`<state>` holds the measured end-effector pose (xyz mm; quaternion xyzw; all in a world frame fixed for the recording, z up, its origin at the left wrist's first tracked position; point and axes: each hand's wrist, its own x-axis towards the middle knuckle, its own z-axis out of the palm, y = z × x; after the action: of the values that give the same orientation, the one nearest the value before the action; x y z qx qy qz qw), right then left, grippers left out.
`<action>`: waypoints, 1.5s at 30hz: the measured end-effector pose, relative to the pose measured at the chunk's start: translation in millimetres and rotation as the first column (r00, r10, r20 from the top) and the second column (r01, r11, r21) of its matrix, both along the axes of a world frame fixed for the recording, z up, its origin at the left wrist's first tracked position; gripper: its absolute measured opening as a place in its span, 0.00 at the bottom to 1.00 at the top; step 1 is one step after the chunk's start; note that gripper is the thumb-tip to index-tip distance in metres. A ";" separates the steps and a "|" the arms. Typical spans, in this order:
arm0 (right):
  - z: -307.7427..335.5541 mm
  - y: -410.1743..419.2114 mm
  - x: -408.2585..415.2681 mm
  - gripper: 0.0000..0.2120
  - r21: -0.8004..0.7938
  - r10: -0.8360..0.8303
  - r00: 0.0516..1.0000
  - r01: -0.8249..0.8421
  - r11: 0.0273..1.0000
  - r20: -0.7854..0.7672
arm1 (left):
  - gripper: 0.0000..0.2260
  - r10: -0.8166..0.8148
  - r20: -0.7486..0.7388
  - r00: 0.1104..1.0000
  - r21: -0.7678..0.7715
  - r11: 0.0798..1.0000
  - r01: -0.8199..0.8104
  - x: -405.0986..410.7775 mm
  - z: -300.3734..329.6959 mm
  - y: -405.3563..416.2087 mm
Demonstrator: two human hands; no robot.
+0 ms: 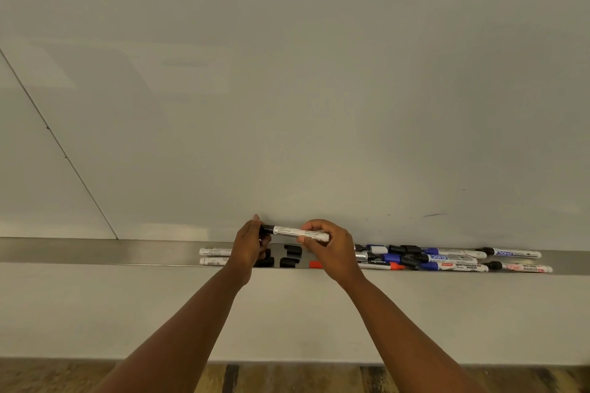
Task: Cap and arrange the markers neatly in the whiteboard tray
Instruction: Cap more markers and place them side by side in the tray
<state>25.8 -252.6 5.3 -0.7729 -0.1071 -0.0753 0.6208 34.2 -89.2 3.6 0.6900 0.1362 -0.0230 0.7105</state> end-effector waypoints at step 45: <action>-41.7 46.0 22.3 0.07 -0.529 0.041 0.916 0.193 0.827 0.398 | 0.20 -0.310 0.271 0.911 0.961 0.136 -0.240 -22.4 -40.5 73.7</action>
<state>48.0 -206.5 -36.3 -0.8926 -0.2150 -0.2194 0.3301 11.7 -15.5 -36.9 0.9744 -0.0517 0.2000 0.0891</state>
